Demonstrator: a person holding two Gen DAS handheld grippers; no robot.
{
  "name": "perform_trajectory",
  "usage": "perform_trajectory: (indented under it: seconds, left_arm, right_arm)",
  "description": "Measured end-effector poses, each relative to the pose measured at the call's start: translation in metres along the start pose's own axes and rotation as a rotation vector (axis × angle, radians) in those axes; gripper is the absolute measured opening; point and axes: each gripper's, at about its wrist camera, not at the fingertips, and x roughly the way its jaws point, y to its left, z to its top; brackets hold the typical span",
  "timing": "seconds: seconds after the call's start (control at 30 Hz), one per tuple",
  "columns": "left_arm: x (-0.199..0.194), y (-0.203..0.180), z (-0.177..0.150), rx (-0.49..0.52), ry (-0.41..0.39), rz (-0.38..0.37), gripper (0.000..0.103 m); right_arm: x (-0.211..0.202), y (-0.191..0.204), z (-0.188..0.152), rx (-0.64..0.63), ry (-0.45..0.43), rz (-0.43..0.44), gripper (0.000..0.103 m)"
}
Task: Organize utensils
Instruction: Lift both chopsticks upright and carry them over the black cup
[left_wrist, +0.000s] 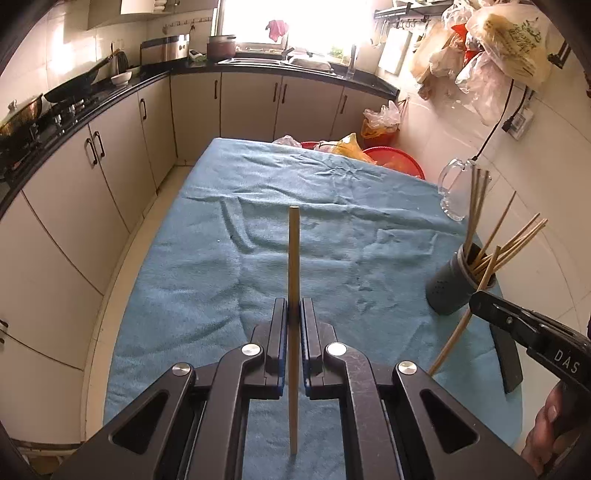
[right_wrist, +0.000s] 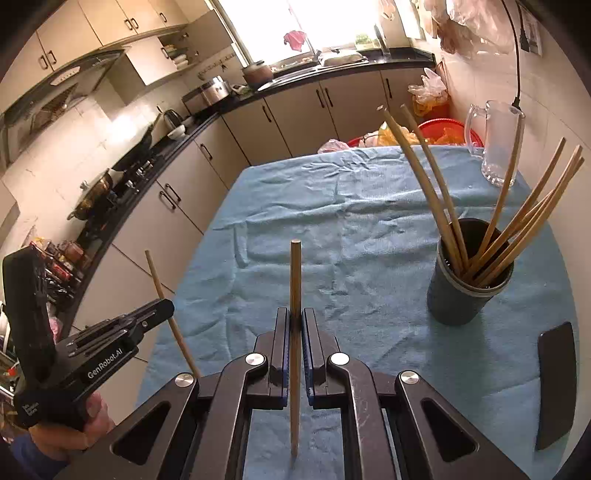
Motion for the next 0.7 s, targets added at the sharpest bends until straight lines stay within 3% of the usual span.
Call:
perform_trajectory:
  seconds: [0.7]
  left_arm:
    - [-0.049,-0.037,0.016,0.035,-0.111,-0.001,0.006]
  right_arm:
    - [-0.072,-0.017,0.007,0.004,-0.148,0.025,0.007]
